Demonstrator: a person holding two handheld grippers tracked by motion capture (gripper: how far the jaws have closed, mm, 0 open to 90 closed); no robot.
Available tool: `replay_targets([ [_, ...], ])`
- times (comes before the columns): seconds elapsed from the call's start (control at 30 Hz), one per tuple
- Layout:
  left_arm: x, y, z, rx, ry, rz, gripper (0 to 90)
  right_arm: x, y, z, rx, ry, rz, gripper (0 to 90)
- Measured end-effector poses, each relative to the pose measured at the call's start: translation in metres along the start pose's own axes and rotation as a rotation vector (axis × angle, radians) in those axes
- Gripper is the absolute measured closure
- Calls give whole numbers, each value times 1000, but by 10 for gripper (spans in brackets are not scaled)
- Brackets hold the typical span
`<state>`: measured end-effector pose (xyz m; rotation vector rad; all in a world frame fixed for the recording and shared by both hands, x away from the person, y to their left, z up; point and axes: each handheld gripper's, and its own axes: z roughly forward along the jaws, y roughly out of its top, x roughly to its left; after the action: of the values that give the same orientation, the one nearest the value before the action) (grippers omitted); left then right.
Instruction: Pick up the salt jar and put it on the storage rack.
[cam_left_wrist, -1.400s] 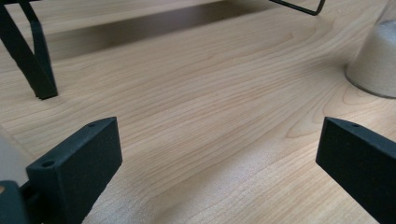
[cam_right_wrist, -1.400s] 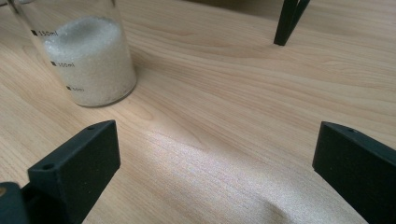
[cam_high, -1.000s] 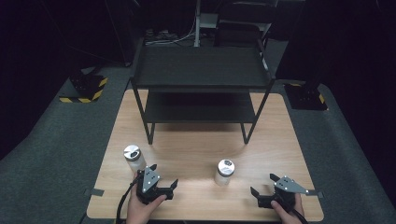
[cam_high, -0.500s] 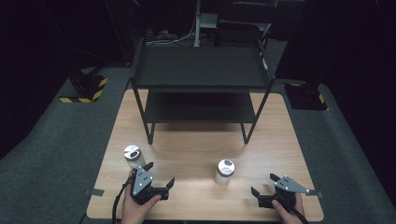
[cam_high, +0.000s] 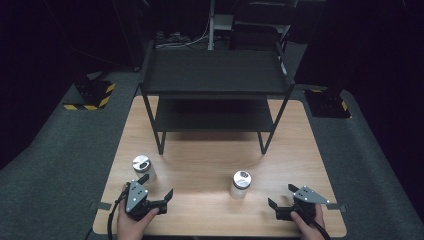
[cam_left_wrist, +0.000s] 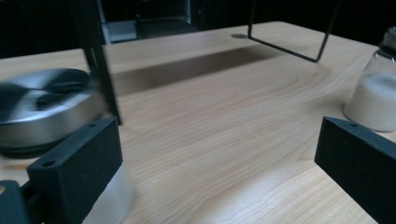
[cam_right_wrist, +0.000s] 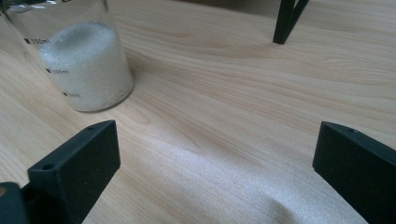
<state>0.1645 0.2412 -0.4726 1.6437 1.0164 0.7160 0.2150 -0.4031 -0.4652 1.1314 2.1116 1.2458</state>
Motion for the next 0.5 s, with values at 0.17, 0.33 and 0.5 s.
replay_targets([
  [0.17,11,-5,-16,-29,71,-43,11,0,0,0,-1,2,-6,6],
  [0.33,16,-8,-18,-29,122,-60,9,0,0,0,-3,0,-4,6],
  [0.5,20,-11,-15,-14,139,-66,7,0,0,0,-3,0,-1,6],
])
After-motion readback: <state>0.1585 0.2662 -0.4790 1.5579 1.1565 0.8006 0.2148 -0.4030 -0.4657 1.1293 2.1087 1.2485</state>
